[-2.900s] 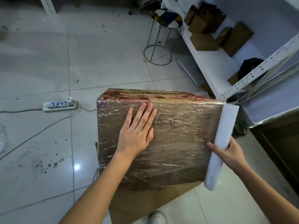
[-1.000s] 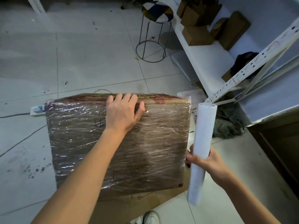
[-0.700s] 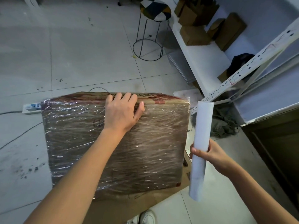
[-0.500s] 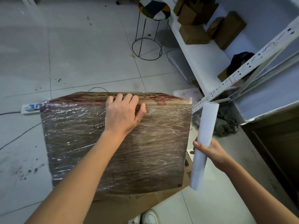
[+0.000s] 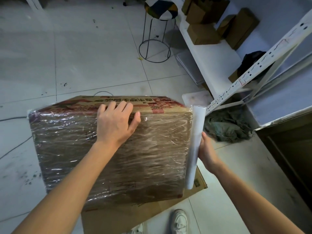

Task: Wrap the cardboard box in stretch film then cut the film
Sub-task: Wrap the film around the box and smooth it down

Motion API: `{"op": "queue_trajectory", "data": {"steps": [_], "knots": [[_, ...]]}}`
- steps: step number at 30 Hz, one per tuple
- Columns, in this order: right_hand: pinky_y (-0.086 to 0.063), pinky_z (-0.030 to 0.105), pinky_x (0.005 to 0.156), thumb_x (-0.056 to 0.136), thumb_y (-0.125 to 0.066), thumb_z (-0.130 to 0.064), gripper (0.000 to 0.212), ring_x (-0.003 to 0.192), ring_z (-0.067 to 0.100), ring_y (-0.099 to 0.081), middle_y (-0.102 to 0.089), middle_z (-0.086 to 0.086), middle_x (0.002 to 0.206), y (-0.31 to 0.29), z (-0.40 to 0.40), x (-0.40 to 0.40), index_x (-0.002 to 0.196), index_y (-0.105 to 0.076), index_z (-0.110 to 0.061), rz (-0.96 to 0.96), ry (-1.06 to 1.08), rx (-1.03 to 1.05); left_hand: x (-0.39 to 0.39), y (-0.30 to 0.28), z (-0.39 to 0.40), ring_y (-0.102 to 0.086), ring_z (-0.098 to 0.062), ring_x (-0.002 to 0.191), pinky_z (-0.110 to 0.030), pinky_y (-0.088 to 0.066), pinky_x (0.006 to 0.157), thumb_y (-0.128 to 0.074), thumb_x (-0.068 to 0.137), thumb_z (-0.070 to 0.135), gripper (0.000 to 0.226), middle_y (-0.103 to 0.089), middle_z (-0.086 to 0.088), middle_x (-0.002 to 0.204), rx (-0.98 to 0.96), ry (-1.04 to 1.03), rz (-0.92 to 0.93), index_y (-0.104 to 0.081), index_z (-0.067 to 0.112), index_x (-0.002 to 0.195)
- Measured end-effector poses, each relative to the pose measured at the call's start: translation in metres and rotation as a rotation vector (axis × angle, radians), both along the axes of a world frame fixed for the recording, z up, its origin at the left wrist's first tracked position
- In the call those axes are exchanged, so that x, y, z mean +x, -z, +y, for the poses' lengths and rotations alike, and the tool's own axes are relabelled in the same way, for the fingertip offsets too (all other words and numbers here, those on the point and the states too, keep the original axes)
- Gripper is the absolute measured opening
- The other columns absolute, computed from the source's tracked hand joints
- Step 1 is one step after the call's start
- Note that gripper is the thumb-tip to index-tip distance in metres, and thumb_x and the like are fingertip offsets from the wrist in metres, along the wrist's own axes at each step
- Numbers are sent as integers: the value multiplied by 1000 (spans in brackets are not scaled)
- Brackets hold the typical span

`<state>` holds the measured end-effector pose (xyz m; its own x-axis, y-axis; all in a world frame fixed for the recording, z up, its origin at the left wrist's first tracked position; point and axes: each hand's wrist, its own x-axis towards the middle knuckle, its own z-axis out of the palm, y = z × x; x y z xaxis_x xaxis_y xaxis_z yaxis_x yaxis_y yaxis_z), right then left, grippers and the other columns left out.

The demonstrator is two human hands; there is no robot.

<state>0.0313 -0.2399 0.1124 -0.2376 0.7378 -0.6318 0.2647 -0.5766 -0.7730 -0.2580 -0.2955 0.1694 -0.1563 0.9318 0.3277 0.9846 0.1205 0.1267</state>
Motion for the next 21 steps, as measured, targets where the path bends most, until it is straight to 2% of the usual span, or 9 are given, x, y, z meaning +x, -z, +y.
{"op": "queue_trajectory", "data": {"steps": [3,5,7,9,11,13,17,19,21], "knots": [[-41,35,99,99,-16,-41,55,109,19,-60,-67,11,115,10,-1,5,114,-61,-12,36,-51,-65,2,-4,-5,-55,-26,70,-35,-36,66,-27,94,44,47,-62,-9,79,-88,-25,33,-58,10,84],[-42,29,94,99,-22,-42,48,108,12,-60,-67,5,115,13,-1,9,113,-60,-16,66,-83,-97,7,-13,-7,-57,-28,76,-38,-38,72,-23,92,46,51,-64,-10,85,-164,-71,24,-59,9,89],[-44,21,86,99,-31,-45,43,111,7,-57,-62,1,122,15,-3,12,121,-53,-15,59,-115,-77,18,-27,-6,-58,-29,86,-40,-36,81,-18,88,47,57,-65,-9,93,-263,-162,24,-61,11,96],[-44,21,91,98,-36,-43,43,117,10,-51,-53,1,128,16,-5,13,129,-42,-14,53,-133,-50,34,-39,-1,-57,-28,93,-40,-34,86,-14,88,45,59,-65,-9,100,-274,-197,24,-61,12,101],[-41,31,101,96,-37,-46,44,119,13,-49,-52,1,126,19,-8,13,126,-39,-15,10,-171,-24,60,-42,6,-58,-28,98,-40,-37,89,-14,90,46,61,-65,-10,106,-225,-141,6,-62,11,105],[-42,33,100,94,-40,-48,44,113,11,-51,-54,1,118,19,-8,13,120,-39,-12,3,-201,-11,87,-35,18,-60,-26,102,-40,-41,89,-14,92,51,64,-66,-8,111,-241,-45,-3,-61,13,112],[-52,32,88,81,-57,-51,56,105,12,-57,-54,6,113,20,-5,18,113,-37,-10,45,-175,53,102,-19,31,-63,-26,79,-34,-42,68,-24,94,48,53,-68,-6,90,-202,-15,12,-64,13,96],[-55,31,82,78,-63,-49,58,101,16,-61,-56,10,110,21,-2,25,111,-37,-11,42,-184,76,98,-16,31,-59,-24,70,-27,-35,60,-28,94,45,48,-65,-5,82,-135,-21,29,-63,13,88],[-56,39,85,69,-67,-56,66,101,24,-63,-59,18,111,28,3,35,110,-36,-14,43,-192,59,98,-14,30,-55,-21,65,-25,-29,58,-29,94,44,46,-62,-4,77,-85,-12,29,-61,13,84]]}}
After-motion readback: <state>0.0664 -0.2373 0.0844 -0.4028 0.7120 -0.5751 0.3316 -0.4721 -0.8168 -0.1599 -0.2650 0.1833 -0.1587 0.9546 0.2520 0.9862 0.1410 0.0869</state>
